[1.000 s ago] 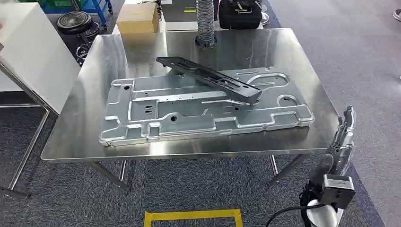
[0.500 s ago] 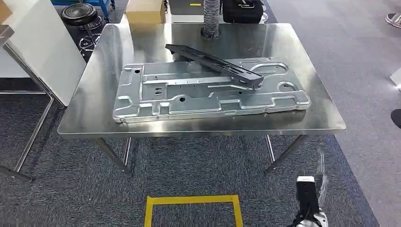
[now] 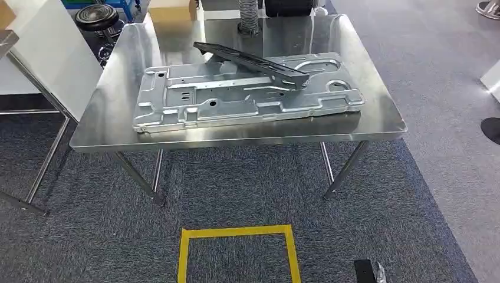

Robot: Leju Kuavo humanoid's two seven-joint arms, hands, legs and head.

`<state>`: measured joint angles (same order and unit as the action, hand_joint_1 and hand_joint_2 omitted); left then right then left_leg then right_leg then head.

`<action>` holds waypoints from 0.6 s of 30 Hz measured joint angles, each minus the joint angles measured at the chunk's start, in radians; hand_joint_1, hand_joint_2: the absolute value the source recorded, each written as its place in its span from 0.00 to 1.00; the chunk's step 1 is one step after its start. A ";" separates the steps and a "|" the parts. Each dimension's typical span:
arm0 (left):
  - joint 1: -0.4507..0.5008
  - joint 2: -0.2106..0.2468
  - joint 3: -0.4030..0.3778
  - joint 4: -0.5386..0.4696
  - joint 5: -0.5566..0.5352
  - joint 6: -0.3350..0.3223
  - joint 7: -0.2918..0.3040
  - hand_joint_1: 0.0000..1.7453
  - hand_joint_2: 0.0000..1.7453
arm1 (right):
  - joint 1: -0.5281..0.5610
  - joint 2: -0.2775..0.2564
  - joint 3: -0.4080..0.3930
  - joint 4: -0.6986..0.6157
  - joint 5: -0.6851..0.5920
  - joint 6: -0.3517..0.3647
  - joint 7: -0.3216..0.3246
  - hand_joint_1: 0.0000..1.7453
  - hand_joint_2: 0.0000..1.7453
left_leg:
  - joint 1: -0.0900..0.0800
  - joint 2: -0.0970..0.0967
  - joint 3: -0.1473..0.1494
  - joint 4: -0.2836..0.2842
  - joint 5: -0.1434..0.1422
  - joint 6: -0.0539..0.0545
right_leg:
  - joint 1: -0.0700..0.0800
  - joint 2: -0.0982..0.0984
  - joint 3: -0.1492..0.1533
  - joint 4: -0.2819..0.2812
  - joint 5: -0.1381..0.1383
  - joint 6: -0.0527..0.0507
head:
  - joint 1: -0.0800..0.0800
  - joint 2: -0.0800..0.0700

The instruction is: Take the parts from the cabinet and place them on the table.

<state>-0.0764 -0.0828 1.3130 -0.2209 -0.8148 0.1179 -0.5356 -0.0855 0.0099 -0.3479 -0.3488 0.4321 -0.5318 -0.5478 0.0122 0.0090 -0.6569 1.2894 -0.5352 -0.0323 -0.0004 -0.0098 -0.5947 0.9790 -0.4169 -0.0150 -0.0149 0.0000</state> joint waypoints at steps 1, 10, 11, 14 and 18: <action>-0.001 0.000 0.000 0.000 0.000 -0.001 0.000 0.00 0.00 | 0.002 -0.002 -0.002 0.020 0.017 0.008 0.053 0.00 0.00 | -0.001 0.000 0.058 -0.066 0.035 0.006 | 0.002 0.000 -0.014 0.004 0.008 0.002 | 0.000 0.000; -0.004 -0.005 0.000 0.000 -0.015 -0.002 -0.004 0.00 0.00 | 0.054 -0.011 0.030 0.133 0.122 0.167 0.399 0.00 0.00 | -0.010 0.007 0.186 -0.334 0.040 0.065 | -0.006 0.005 -0.071 0.094 -0.074 0.044 | 0.003 0.000; -0.003 -0.005 0.000 0.000 -0.017 -0.003 -0.004 0.00 0.00 | 0.054 -0.013 0.031 0.136 0.123 0.173 0.406 0.00 0.00 | -0.011 0.007 0.171 -0.334 0.052 0.066 | -0.007 0.006 -0.089 0.165 -0.136 0.049 | 0.005 0.000; -0.003 -0.005 0.000 0.000 -0.019 -0.006 -0.004 0.00 0.00 | 0.054 -0.016 0.036 0.144 0.124 0.183 0.416 0.00 0.00 | -0.010 0.009 0.116 -0.325 0.089 0.062 | -0.013 0.006 -0.099 0.333 -0.167 0.059 | 0.006 0.000; -0.003 -0.006 0.000 0.000 -0.022 -0.008 -0.006 0.00 0.00 | 0.049 -0.019 0.047 0.148 0.128 0.240 0.435 0.00 0.00 | -0.007 0.008 0.051 -0.291 0.122 0.045 | -0.024 0.005 0.115 0.088 -0.089 0.061 | 0.006 0.000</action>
<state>-0.0797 -0.0889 1.3130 -0.2205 -0.8366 0.1095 -0.5417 -0.0369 -0.0095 -0.3010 -0.2010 0.5604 -0.2914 -0.1129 0.0051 0.0174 -0.6057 0.9988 -0.4136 0.0123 -0.0248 -0.0044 -0.4795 1.0670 -0.5059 0.0464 -0.0084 0.0000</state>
